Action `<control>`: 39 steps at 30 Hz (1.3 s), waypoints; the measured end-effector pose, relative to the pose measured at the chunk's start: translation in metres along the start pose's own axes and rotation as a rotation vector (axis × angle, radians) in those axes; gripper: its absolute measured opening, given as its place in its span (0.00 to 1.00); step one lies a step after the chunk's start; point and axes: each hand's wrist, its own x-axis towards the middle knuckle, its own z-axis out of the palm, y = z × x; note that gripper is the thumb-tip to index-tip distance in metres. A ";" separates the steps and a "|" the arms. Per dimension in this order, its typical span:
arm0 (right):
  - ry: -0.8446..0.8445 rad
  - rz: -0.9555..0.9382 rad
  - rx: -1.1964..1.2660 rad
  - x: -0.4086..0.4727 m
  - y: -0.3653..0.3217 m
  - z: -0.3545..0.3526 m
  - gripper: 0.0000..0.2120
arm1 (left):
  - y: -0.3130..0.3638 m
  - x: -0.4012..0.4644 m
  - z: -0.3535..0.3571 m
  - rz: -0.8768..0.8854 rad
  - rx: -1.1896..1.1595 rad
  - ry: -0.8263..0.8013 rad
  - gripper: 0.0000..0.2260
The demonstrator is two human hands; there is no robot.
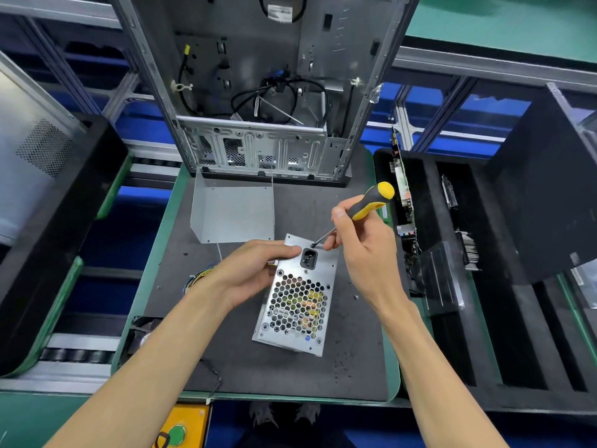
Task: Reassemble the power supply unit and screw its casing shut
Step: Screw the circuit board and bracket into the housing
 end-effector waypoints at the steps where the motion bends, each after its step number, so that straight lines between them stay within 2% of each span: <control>1: -0.006 -0.005 -0.018 0.001 0.000 0.000 0.05 | 0.000 0.000 0.000 0.001 0.001 -0.003 0.11; 4: -0.022 -0.038 -0.067 0.004 0.001 0.004 0.08 | 0.000 0.000 0.000 0.003 -0.005 -0.009 0.12; 6: -0.028 -0.065 -0.015 0.008 -0.002 0.008 0.06 | 0.000 0.000 0.000 0.003 -0.015 -0.011 0.12; 10: -0.104 -0.029 0.283 0.013 -0.004 0.021 0.15 | 0.000 0.000 0.001 0.020 -0.026 -0.007 0.11; 13: -0.122 -0.038 0.407 0.014 -0.007 0.028 0.22 | -0.001 -0.001 0.001 0.022 -0.028 0.003 0.12; 15: -0.135 -0.030 0.436 0.015 -0.009 0.030 0.19 | -0.001 -0.001 0.001 0.023 -0.028 0.010 0.12; 19: -0.076 0.001 0.406 0.014 -0.014 0.031 0.20 | -0.002 0.000 0.000 0.020 -0.024 0.017 0.12; 23: -0.016 -0.084 0.422 0.015 -0.023 0.028 0.07 | -0.003 0.001 0.000 0.025 -0.024 0.024 0.12; 25: -0.047 -0.054 0.443 0.018 -0.026 0.028 0.07 | -0.003 0.001 0.000 0.023 -0.025 0.024 0.11; 29: -0.116 0.002 0.397 0.016 -0.021 0.031 0.19 | -0.003 0.001 -0.001 0.020 -0.021 0.018 0.11; 39: -0.076 -0.001 0.601 0.017 -0.024 0.023 0.17 | -0.003 0.000 -0.002 0.027 -0.017 0.005 0.08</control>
